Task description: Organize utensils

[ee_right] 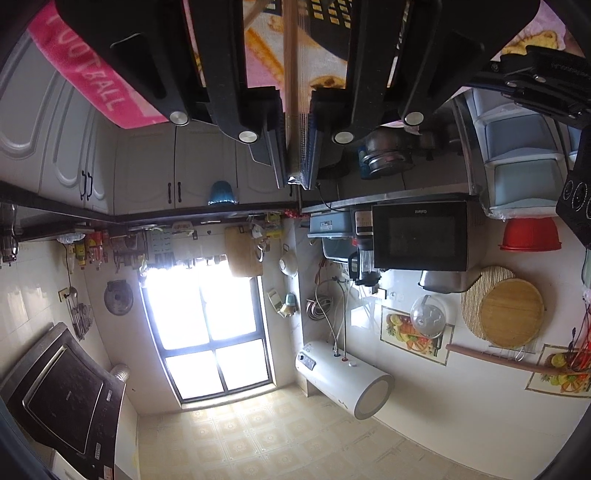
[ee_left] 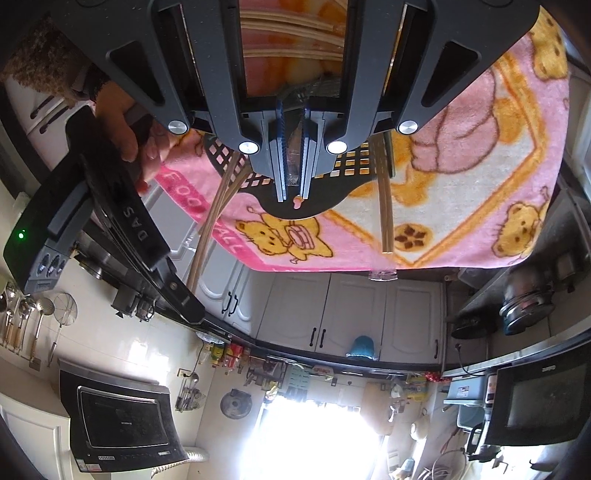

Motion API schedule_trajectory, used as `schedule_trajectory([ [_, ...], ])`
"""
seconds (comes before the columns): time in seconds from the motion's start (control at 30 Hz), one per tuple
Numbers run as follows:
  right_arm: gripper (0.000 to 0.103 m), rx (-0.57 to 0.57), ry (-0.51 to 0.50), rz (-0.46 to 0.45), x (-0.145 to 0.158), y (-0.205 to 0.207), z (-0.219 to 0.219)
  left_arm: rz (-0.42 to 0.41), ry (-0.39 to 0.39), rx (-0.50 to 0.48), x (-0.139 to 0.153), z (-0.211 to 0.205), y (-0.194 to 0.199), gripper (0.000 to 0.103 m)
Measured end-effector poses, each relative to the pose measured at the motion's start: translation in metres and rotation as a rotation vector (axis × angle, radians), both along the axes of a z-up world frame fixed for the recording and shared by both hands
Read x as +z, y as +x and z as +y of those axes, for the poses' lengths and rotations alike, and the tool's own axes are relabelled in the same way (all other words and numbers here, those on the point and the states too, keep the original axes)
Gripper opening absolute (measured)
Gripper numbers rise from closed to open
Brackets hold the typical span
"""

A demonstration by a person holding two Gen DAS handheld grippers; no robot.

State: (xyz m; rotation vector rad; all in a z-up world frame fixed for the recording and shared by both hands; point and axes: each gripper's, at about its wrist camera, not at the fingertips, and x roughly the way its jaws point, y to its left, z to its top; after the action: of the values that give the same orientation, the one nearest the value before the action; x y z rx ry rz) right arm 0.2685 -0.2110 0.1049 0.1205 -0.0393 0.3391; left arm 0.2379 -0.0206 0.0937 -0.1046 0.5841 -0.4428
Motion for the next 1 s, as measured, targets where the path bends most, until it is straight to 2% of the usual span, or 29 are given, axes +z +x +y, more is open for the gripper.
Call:
schedule_trajectory([
  [0.1,0.024,-0.002,0.003,0.01,-0.002,-0.004,-0.002,0.001,0.001,0.015,-0.002,0.002,0.0,0.013],
  [0.27,0.033,0.0,0.003,0.042,-0.005,-0.008,-0.005,-0.004,0.008,0.043,-0.004,0.005,-0.002,0.028],
  [0.33,0.038,0.006,0.003,0.051,-0.004,-0.011,-0.006,-0.012,0.009,0.054,-0.003,0.008,-0.004,0.04],
  [0.4,0.043,0.009,0.003,0.057,-0.004,-0.015,-0.008,-0.018,0.007,0.064,-0.002,0.01,-0.006,0.045],
  [0.53,0.047,0.015,-0.004,0.083,-0.004,-0.02,-0.01,-0.024,0.002,0.093,-0.002,0.016,-0.008,0.063],
  [0.6,0.048,0.022,-0.012,0.096,-0.005,-0.023,-0.01,-0.026,-0.001,0.103,-0.003,0.019,-0.01,0.067],
  [0.7,0.053,0.034,-0.023,0.11,-0.006,-0.028,-0.011,-0.032,-0.008,0.12,-0.002,0.023,-0.014,0.08],
  [0.77,0.057,0.041,-0.025,0.118,-0.006,-0.033,-0.011,-0.035,-0.014,0.128,-0.001,0.026,-0.016,0.083],
  [0.83,0.059,0.048,-0.03,0.126,-0.006,-0.037,-0.011,-0.043,-0.015,0.138,-0.001,0.028,-0.02,0.091],
  [1.0,0.065,0.062,-0.055,0.151,-0.007,-0.048,-0.008,-0.052,-0.027,0.165,0.0,0.035,-0.028,0.092],
])
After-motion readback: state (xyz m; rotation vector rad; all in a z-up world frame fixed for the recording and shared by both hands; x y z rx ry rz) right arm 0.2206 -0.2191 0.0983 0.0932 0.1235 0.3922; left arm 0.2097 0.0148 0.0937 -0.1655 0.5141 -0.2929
